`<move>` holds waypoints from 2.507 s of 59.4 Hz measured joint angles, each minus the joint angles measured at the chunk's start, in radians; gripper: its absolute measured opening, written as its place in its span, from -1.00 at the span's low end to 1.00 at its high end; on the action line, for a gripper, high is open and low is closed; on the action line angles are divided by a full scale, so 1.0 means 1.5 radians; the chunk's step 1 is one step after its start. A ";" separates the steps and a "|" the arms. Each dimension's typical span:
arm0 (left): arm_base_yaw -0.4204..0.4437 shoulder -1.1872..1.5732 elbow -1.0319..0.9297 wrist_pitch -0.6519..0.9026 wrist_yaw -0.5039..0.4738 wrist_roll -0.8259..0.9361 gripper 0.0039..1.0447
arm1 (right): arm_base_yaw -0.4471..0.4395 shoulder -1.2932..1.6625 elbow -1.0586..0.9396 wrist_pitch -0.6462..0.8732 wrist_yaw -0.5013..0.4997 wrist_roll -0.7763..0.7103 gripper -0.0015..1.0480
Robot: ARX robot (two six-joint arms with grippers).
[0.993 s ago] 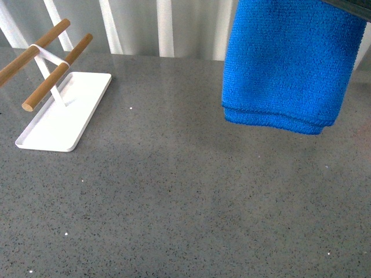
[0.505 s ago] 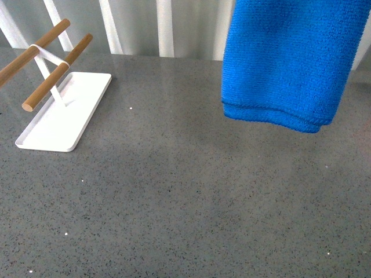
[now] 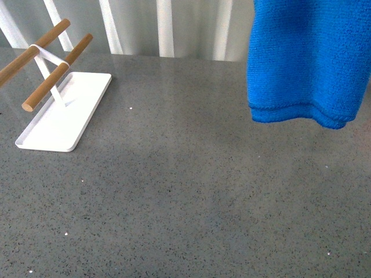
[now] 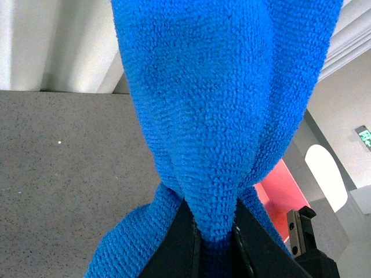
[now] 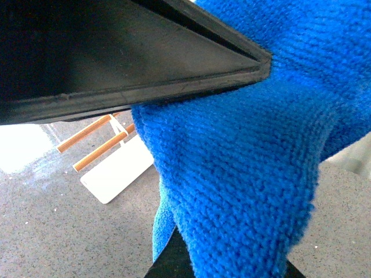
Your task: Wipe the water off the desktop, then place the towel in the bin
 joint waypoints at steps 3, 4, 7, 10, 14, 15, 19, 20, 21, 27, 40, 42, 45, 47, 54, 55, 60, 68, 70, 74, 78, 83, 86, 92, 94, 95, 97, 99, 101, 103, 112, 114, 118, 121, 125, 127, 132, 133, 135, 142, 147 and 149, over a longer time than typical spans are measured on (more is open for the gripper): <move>0.001 0.000 0.000 -0.002 -0.003 -0.001 -0.91 | -0.004 -0.001 0.000 -0.002 -0.003 0.000 -0.93; 0.002 0.000 0.000 -0.005 -0.006 -0.001 -0.86 | -0.006 -0.002 0.000 -0.003 -0.005 0.001 -0.93; 0.005 0.000 0.000 -0.013 -0.011 -0.003 -0.63 | -0.012 -0.003 0.000 -0.004 -0.007 0.002 -0.93; 0.008 0.000 0.000 -0.013 -0.011 -0.003 -0.50 | -0.016 -0.003 0.000 -0.006 -0.007 0.002 -0.93; 0.020 0.000 0.000 -0.013 -0.010 -0.003 -0.25 | -0.025 -0.004 0.000 -0.009 -0.009 0.006 -0.93; 0.022 0.000 0.000 -0.013 -0.011 -0.003 -0.22 | -0.027 -0.004 0.000 -0.009 -0.009 0.006 -0.93; 0.036 -0.002 -0.001 -0.016 -0.011 -0.003 -0.01 | -0.035 -0.005 0.000 -0.012 -0.010 0.008 -0.93; 0.039 -0.003 -0.001 -0.017 -0.012 -0.002 0.02 | -0.036 -0.005 0.000 -0.012 -0.010 0.008 -0.93; 0.046 -0.005 -0.002 -0.017 -0.014 -0.001 0.09 | -0.038 -0.005 0.000 -0.012 -0.011 0.010 -0.93; 0.081 -0.018 -0.015 -0.018 -0.014 0.006 0.37 | -0.050 -0.006 0.000 -0.013 -0.012 0.013 -0.93; 0.194 -0.102 -0.160 0.006 0.035 0.061 0.87 | -0.085 -0.012 0.000 -0.030 -0.018 0.016 -0.93; 0.213 -0.137 -0.213 0.008 0.056 0.093 0.87 | -0.094 -0.013 0.000 -0.034 -0.022 0.014 -0.93; 0.231 -0.177 -0.269 0.009 0.080 0.118 0.87 | -0.102 -0.013 0.000 -0.037 -0.026 0.011 -0.93; 0.245 -0.204 -0.302 0.009 0.093 0.135 0.87 | -0.106 -0.013 0.000 -0.039 -0.029 0.007 -0.93; 0.300 -0.323 -0.411 -0.016 0.130 0.163 0.87 | -0.124 -0.013 0.000 -0.042 -0.034 -0.001 -0.93; 0.312 -0.346 -0.427 -0.023 0.135 0.167 0.87 | -0.127 -0.013 -0.001 -0.042 -0.035 -0.002 -0.93; 0.358 -0.443 -0.475 -0.067 0.147 0.174 0.87 | -0.138 -0.012 -0.003 -0.043 -0.031 -0.006 -0.93; 0.432 -0.597 -0.510 -0.135 0.193 0.185 0.87 | -0.133 -0.007 -0.004 -0.051 -0.029 -0.015 -0.93; 0.453 -0.624 -0.512 -0.145 0.216 0.187 0.87 | -0.130 -0.007 -0.004 -0.054 -0.027 -0.017 -0.93; 0.483 -0.697 -0.561 -0.052 0.128 0.234 0.69 | -0.126 -0.007 -0.004 -0.064 -0.021 -0.022 -0.93; 0.494 -0.753 -0.620 0.035 0.035 0.280 0.49 | -0.125 -0.007 -0.005 -0.069 -0.018 -0.026 -0.93; 0.489 -0.804 -0.683 0.085 -0.022 0.311 0.17 | -0.126 -0.008 -0.010 -0.068 -0.017 -0.028 -0.93; 0.478 -0.819 -0.713 0.094 -0.031 0.320 0.00 | -0.126 -0.010 -0.011 -0.072 -0.017 -0.032 -0.93; 0.456 -0.838 -0.765 0.104 -0.045 0.330 -0.34 | -0.126 -0.014 -0.011 -0.093 -0.012 -0.042 -0.93; 0.452 -0.844 -0.777 0.106 -0.048 0.332 -0.45 | -0.127 -0.014 -0.011 -0.101 -0.004 -0.045 -0.93; 0.449 -0.850 -0.784 0.108 -0.052 0.332 -0.52 | -0.128 -0.014 -0.011 -0.106 -0.001 -0.048 -0.93; 0.444 -0.859 -0.794 0.111 -0.057 0.333 -0.62 | -0.129 -0.014 -0.011 -0.113 0.004 -0.050 -0.93; 0.429 -0.868 -0.802 0.112 -0.078 0.334 -0.73 | -0.131 -0.014 -0.011 -0.119 0.009 -0.054 -0.93; 0.404 -0.880 -0.813 0.115 -0.118 0.336 -0.87 | -0.134 -0.015 -0.011 -0.126 0.016 -0.057 -0.93; 0.389 -0.889 -0.821 0.116 -0.128 0.334 -0.95 | -0.135 -0.015 -0.011 -0.130 0.019 -0.059 -0.93; 0.366 -0.921 -0.862 0.120 -0.131 0.339 -0.94 | -0.140 -0.018 -0.010 -0.160 0.044 -0.078 -0.93; 0.366 -0.927 -0.868 0.120 -0.131 0.339 -0.94 | -0.143 -0.018 -0.010 -0.169 0.053 -0.082 -0.93; 0.366 -0.941 -0.880 0.120 -0.132 0.339 -0.94 | -0.148 -0.019 -0.007 -0.185 0.067 -0.088 -0.93; 0.366 -0.951 -0.888 0.120 -0.133 0.339 -0.94 | -0.151 -0.021 -0.003 -0.201 0.079 -0.092 -0.93; 0.366 -0.962 -0.896 0.120 -0.133 0.339 -0.94 | -0.155 -0.025 0.005 -0.222 0.093 -0.094 -0.93; 0.366 -0.967 -0.901 0.120 -0.133 0.339 -0.94 | -0.157 -0.027 0.008 -0.231 0.099 -0.096 -0.93; 0.366 -0.984 -0.913 0.116 -0.133 0.339 -0.94 | -0.161 -0.028 0.016 -0.259 0.119 -0.105 -0.93; 0.366 -0.987 -0.915 0.115 -0.133 0.339 -0.94 | -0.162 -0.028 0.016 -0.260 0.121 -0.107 -0.93; 0.366 -0.995 -0.919 0.112 -0.133 0.339 -0.94 | -0.165 -0.026 0.017 -0.269 0.129 -0.109 -0.93; 0.366 -1.011 -0.929 0.105 -0.133 0.339 -0.94 | -0.167 -0.014 0.021 -0.286 0.157 -0.112 -0.93; 0.366 -1.023 -0.934 0.098 -0.133 0.339 -0.94 | -0.165 -0.004 0.021 -0.290 0.171 -0.112 -0.93; 0.366 -1.045 -0.934 0.073 -0.133 0.339 -0.94 | -0.163 0.001 0.021 -0.291 0.176 -0.112 -0.93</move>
